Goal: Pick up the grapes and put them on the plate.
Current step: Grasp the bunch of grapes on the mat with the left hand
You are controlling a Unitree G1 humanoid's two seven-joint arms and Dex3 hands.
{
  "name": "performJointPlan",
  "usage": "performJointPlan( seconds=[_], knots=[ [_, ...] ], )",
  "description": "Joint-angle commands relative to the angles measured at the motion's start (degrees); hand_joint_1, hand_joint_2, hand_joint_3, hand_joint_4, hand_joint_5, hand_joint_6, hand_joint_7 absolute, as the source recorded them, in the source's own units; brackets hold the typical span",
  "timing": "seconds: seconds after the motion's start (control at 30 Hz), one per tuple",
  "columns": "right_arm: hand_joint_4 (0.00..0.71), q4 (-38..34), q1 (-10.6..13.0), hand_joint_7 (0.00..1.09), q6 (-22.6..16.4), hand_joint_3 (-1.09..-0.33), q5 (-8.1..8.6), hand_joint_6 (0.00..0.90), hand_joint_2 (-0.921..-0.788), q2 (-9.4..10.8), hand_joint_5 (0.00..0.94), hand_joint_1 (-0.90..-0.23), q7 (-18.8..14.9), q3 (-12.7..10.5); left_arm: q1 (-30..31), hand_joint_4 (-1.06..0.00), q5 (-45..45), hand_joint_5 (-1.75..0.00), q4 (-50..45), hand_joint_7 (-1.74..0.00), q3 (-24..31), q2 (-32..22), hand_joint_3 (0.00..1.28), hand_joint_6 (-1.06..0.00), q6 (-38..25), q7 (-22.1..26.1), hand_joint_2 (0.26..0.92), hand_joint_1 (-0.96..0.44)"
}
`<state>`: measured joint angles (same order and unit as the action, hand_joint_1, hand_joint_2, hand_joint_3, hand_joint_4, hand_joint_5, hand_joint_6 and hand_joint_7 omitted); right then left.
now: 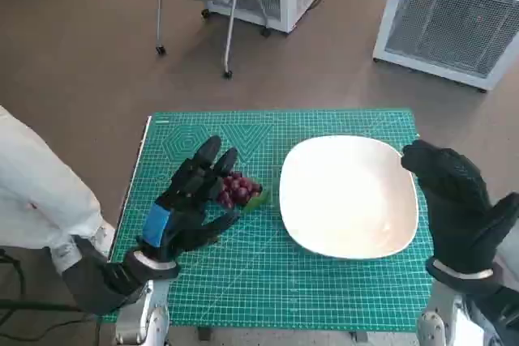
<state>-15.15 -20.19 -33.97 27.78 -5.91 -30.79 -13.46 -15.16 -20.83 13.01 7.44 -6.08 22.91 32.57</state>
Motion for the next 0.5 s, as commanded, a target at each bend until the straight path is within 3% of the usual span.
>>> performJointPlan(
  seconds=[0.03, 0.5],
  knots=[
    [0.505, -1.0, 0.5, 0.81, -0.1, -0.572, -0.42, 0.241, -0.921, -0.1, 0.330, -0.413, -0.3, -0.1, 0.5, -0.28, 0.2, -0.01, -0.1, -0.09, -0.2, -0.2, 0.23, -0.30, 0.6, 0.0, 0.921, -0.05],
    [0.507, -0.5, 0.7, 0.81, 0.4, -0.577, -0.17, 0.237, -0.921, -0.1, 0.325, -0.413, 0.0, 0.1, 0.5, -0.29, 0.0, -0.01, -0.1, -0.09, -0.1, -0.2, 0.23, -0.30, 0.5, 0.1, 0.921, -0.05]
  ],
)
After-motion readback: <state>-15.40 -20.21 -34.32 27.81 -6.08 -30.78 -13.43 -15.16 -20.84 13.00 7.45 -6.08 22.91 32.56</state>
